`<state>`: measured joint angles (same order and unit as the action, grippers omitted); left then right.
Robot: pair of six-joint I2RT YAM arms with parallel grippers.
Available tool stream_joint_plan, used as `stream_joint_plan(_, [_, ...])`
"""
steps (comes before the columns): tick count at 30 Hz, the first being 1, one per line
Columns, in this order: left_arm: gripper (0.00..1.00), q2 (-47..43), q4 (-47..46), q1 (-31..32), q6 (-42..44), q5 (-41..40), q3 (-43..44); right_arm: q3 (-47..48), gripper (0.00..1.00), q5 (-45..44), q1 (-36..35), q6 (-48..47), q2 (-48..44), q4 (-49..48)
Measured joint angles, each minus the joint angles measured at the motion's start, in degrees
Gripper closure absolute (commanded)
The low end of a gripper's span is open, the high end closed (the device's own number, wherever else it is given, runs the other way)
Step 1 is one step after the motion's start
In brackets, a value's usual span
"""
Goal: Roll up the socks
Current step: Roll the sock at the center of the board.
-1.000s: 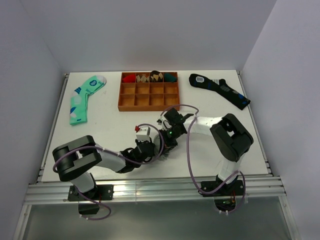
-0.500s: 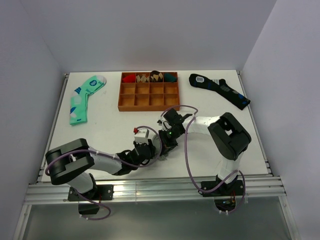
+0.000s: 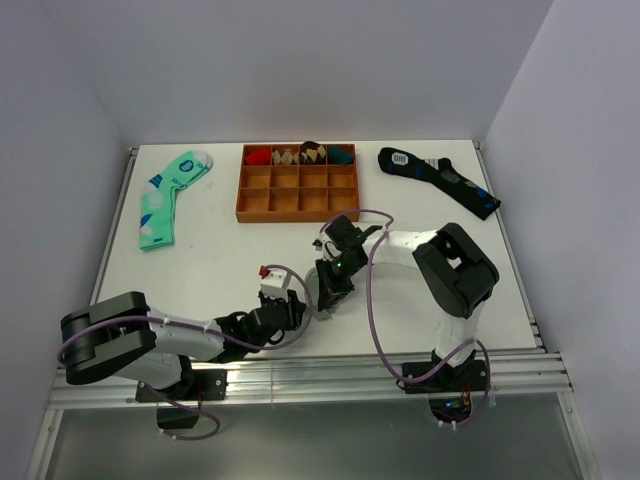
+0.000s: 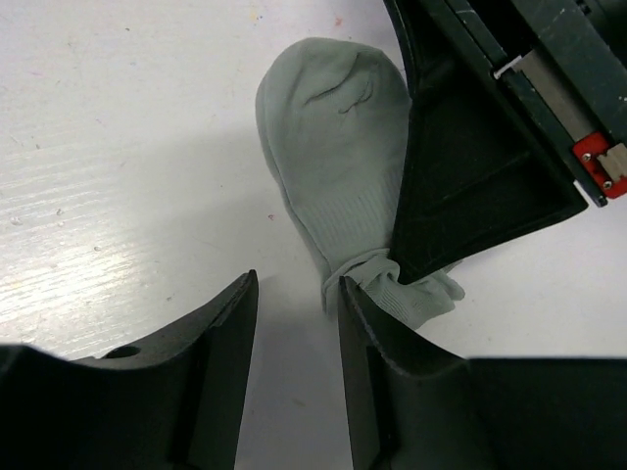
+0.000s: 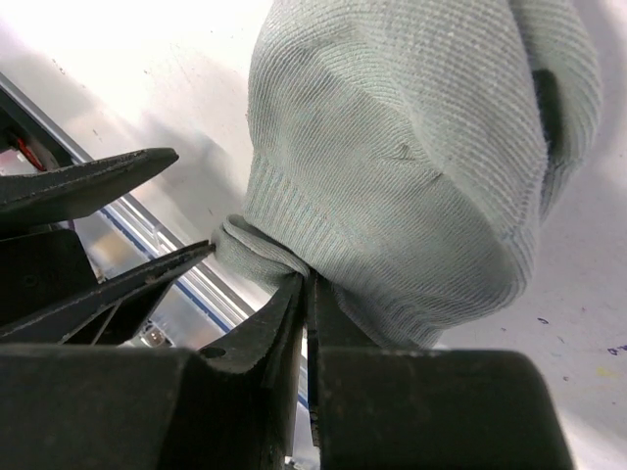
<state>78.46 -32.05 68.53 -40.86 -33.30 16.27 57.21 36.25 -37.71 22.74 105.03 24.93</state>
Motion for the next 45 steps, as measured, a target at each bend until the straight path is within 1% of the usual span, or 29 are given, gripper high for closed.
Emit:
stream_joint_plan(10, [0.55, 0.96, -4.72, 0.24, 3.93, 2.29, -0.26, 0.17, 0.91, 0.2, 0.0, -0.33, 0.13, 0.28])
stream_joint_plan(15, [0.57, 1.36, -5.42, 0.28, 5.86, 3.58, -0.02, 0.24, 0.91, 0.2, 0.0, -0.55, 0.13, 0.39])
stream_joint_plan(25, [0.59, 7.72, -7.15, 0.28, 7.28, 5.38, 1.86, 0.24, 0.91, 0.24, 0.0, -0.74, 0.13, 0.46])
stream_joint_plan(26, [0.6, 8.0, -7.45, 0.28, 7.28, 5.44, 1.9, 0.26, 0.91, 0.22, 0.0, -0.74, 0.13, 0.48])
stream_joint_plan(29, [0.7, 8.44, -7.76, 0.28, 7.19, 5.55, 2.36, 0.24, 0.88, 0.2, 0.0, -0.72, 0.09, 0.48])
stream_joint_plan(30, [0.76, 8.52, -7.72, 0.28, 7.23, 5.6, 2.54, 0.24, 0.87, 0.2, 0.0, -0.72, 0.02, 0.46])
stream_joint_plan(31, [0.8, 8.61, -7.63, 0.28, 7.19, 5.55, 2.78, 0.22, 0.86, 0.11, 0.0, -0.72, -0.13, 0.44])
stream_joint_plan(32, [0.83, 8.74, -7.58, 0.28, 7.02, 5.53, 3.02, 0.2, 0.82, -0.09, 0.0, -0.7, -0.33, 0.44])
stream_joint_plan(33, [0.92, 8.85, -7.48, 0.28, 6.97, 5.49, 3.3, 0.07, 0.8, -0.39, 0.0, -0.7, -0.72, 0.35])
stream_joint_plan(34, [0.98, 8.92, -7.43, 0.28, 6.73, 5.49, 3.48, -0.2, 0.77, -0.76, 0.0, -0.63, -1.22, 0.17])
stream_joint_plan(35, [1.0, 8.96, -7.26, 0.28, 6.54, 5.49, 3.58, -0.66, 0.72, -1.18, 0.0, -0.57, -2.01, -0.07])
stream_joint_plan(38, [1.0, 9.05, -6.93, 0.28, 5.84, 5.49, 3.67, -2.19, 0.68, -2.43, 0.0, -0.11, -4.68, -1.03])
stream_joint_plan(43, [1.0, 9.25, -6.25, 0.28, 4.61, 5.49, 3.93, -4.57, 0.67, -5.31, 0.0, 1.11, -10.49, -2.97])
stream_joint_plan(45, [1.0, 9.46, -5.9, 0.28, 3.91, 5.51, 4.28, -5.4, 0.69, -7.02, 0.0, 1.77, -12.7, -4.37])
